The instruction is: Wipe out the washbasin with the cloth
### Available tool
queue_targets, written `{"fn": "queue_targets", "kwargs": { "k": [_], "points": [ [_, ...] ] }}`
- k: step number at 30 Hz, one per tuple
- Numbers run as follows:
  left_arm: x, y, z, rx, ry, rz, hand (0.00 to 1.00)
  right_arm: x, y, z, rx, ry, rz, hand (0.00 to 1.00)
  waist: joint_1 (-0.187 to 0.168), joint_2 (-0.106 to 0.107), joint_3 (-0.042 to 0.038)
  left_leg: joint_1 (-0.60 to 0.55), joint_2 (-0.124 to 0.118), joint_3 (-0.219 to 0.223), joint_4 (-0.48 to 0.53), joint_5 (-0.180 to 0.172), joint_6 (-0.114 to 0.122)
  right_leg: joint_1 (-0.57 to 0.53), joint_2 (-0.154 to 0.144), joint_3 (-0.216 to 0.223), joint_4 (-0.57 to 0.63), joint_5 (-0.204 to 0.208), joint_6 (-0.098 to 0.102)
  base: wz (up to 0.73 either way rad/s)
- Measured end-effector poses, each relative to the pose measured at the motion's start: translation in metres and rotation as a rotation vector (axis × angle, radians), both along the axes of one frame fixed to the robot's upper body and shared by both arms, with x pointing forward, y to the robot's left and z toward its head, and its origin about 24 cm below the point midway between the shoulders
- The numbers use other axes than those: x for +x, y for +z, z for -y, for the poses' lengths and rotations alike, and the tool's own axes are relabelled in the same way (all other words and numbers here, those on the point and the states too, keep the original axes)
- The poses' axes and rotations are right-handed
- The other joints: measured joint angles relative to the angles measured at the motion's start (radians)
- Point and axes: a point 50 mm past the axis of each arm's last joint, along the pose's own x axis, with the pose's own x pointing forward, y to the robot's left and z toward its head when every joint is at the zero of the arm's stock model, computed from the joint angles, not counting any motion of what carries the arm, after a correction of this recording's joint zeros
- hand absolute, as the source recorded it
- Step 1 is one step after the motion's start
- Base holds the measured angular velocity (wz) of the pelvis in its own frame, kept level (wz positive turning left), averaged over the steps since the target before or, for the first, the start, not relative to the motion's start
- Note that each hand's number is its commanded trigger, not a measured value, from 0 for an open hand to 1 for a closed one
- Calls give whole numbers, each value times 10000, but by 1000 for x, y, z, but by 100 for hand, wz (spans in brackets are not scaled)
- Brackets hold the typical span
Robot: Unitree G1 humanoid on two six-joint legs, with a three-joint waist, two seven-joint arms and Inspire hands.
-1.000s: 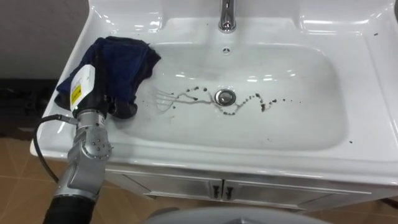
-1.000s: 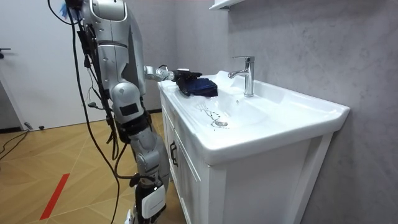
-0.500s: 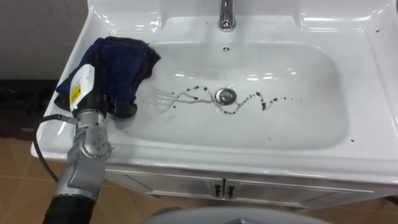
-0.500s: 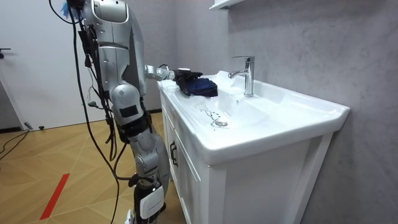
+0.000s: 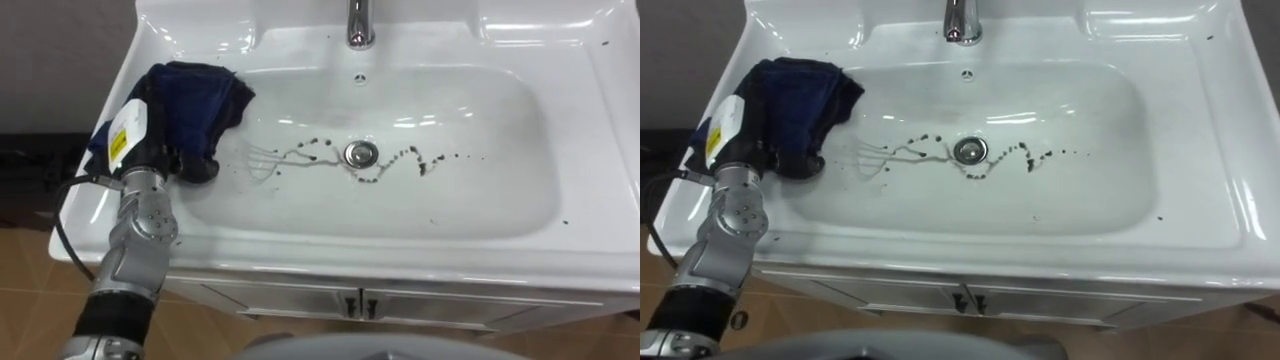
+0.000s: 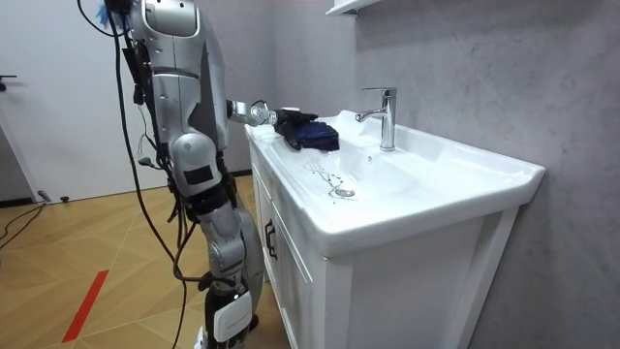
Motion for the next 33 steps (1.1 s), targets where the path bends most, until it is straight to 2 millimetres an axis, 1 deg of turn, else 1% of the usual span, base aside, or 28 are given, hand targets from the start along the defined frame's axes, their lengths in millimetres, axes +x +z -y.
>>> {"fn": "queue_targets", "kwargs": {
  "k": [3, 11, 12, 13, 14, 15, 19, 22, 27, 28, 29, 30, 33],
  "points": [
    [0, -3, 0, -7, 43, -151, 0, 1, 0, 0, -50, 1, -56, 0, -7, -13, -1, 110, 1, 8, -30, 1, -1, 90, 1, 3, 1, 0, 0, 0],
    [0, -5, -1, 297, -82, -444, 0, 9, 1, 0, -63, 72, 191, 0, 10, -83, -41, 198, -19, 46, -78, 39, -8, 172, 4, 97, -119, -4, -2, 0],
    [0, -5, -1, 295, -78, -452, 47, 10, 1, 0, -66, 79, 206, 0, 9, -91, -46, 211, -28, 53, -64, 42, -5, 207, 4, 100, -187, -3, -3, 0],
    [0, -5, -1, 294, -76, -459, 63, 10, 1, 0, -70, 81, 207, 0, 9, -96, -48, 222, -32, 55, -56, 45, -3, 211, 0, 102, -186, -3, -2, 0],
    [0, -6, -1, 297, -69, -487, 76, 10, 1, 0, -82, 78, 204, 0, 19, -99, -49, 255, -35, 68, -57, 45, -3, 232, -3, 122, -191, -4, -2, -4],
    [-1, -7, -1, 303, -53, -521, 100, 10, 1, 0, -102, 78, 213, 0, 27, -99, -49, 289, -34, 90, -70, 45, -3, 246, -3, 156, -196, -5, -1, -5],
    [-2, -9, -2, 354, 13, -558, 100, 14, 1, 1, -163, 83, 255, 0, 27, -95, -51, 373, -29, 136, -104, 46, -6, 282, -2, 212, -200, -7, -2, -5],
    [0, -9, -4, 512, 129, -485, 100, 14, 1, 1, -226, 89, 263, 0, 26, -57, -77, 499, -24, 206, -170, 48, -9, 338, -9, 288, -220, -18, 2, -6],
    [3, -9, -14, 505, 610, -494, 100, 10, 1, 2, -331, -92, 9, 0, 8, -59, -89, 729, -41, 260, -427, 127, -38, 481, -18, 310, -258, -25, -9, -3],
    [2, -9, -16, 493, 701, -510, 100, 9, 1, 2, -356, -119, -30, 0, 8, -54, -106, 760, -42, 270, -439, 127, -40, 509, -19, 311, -277, -29, -16, -4],
    [1, -9, -19, 473, 863, -540, 100, 9, 1, 2, -380, -133, -48, 0, 8, -53, -172, 772, -48, 274, -443, 140, -57, 519, -20, 305, -323, -29, -18, 0],
    [0, -10, -21, 469, 960, -555, 100, 10, 2, 2, -401, -135, -54, 0, 15, -57, -186, 813, -52, 274, -460, 155, -64, 542, -19, 305, -325, -29, -19, 0],
    [-2, -13, -25, 482, 1188, -691, 100, 13, 2, 3, -453, -101, 13, 0, 25, -63, -191, 1000, -66, 274, -496, 155, -70, 747, -27, 297, -361, -30, -22, 0]
  ]
}}
